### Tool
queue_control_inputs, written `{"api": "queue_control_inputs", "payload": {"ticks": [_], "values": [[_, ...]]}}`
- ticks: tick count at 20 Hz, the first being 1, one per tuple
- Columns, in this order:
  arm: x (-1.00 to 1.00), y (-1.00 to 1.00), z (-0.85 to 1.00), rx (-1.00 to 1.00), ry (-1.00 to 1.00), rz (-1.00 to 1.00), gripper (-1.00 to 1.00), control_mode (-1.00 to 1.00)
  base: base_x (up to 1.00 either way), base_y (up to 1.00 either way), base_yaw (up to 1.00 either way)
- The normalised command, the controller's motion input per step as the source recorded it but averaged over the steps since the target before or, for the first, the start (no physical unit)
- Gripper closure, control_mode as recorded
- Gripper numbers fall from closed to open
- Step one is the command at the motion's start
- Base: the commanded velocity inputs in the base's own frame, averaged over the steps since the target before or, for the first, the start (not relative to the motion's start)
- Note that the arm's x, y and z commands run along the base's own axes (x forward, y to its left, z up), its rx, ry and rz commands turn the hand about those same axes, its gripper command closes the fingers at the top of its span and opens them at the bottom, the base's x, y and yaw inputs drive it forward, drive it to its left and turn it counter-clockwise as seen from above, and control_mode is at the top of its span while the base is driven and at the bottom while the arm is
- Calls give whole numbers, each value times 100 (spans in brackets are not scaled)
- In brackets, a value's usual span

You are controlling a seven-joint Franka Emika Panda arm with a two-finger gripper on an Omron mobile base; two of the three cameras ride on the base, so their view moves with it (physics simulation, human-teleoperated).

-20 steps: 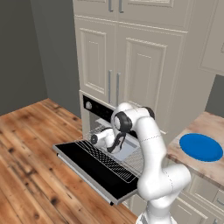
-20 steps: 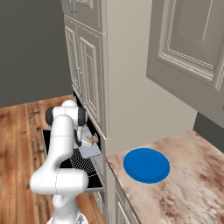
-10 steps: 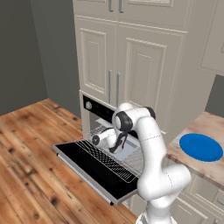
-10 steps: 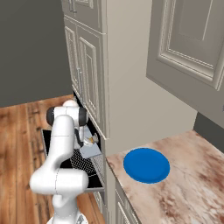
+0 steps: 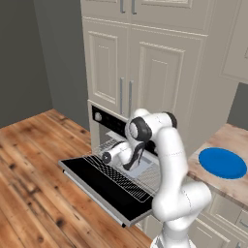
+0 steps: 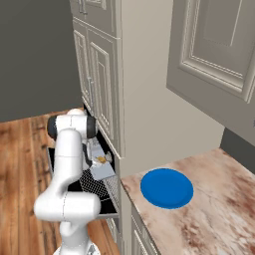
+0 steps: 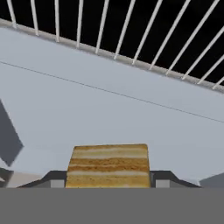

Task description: Take the baked cake out of the oven and place it on the plate for cooling. Then close the oven door.

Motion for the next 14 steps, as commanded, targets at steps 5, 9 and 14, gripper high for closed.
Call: {"api": "queue_control_inputs", "payload": {"ticks": [5,9,14], "values": [[-90,14,97,2,-11,5,100,-100,0,0,0],[-68,14,100,5,-7,2,100,-100,0,0,0],[-45,32,100,6,-1,0,100,-100,0,0,0]]}}
